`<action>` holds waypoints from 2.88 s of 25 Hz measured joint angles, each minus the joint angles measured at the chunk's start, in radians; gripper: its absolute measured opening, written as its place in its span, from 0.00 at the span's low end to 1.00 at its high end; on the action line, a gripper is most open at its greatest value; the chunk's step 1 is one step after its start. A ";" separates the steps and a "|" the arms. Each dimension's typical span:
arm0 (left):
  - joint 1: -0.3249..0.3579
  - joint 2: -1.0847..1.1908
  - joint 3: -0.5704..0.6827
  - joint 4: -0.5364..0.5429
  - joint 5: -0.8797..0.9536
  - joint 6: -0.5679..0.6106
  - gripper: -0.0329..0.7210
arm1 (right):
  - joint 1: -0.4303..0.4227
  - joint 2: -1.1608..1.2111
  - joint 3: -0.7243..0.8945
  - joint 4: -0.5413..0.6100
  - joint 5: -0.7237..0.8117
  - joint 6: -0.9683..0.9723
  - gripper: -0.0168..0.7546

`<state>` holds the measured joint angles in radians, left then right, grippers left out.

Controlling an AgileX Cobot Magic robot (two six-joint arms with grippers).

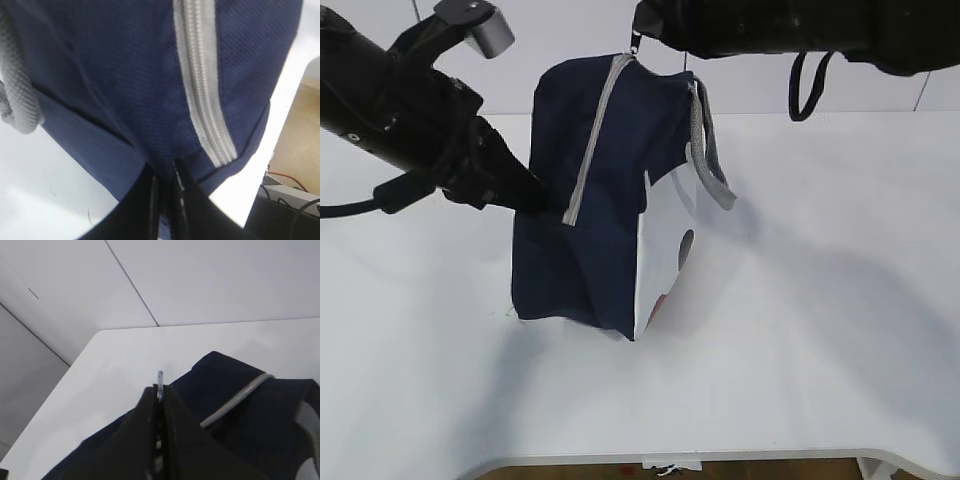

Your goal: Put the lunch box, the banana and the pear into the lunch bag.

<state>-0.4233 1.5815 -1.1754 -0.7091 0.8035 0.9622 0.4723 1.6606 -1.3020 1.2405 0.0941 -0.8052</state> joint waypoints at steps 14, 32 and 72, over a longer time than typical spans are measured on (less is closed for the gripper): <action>0.000 -0.063 0.034 0.006 0.000 0.000 0.04 | -0.039 0.070 -0.002 0.012 -0.044 -0.014 0.02; 0.000 -0.138 0.040 0.042 0.050 0.000 0.04 | -0.149 0.146 -0.021 0.014 -0.050 -0.041 0.02; 0.000 -0.123 -0.309 0.286 0.372 -0.565 0.55 | -0.167 0.165 -0.116 0.045 0.299 -0.049 0.02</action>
<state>-0.4233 1.4582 -1.4843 -0.4229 1.1759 0.3967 0.3055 1.8252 -1.4180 1.2857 0.3935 -0.8538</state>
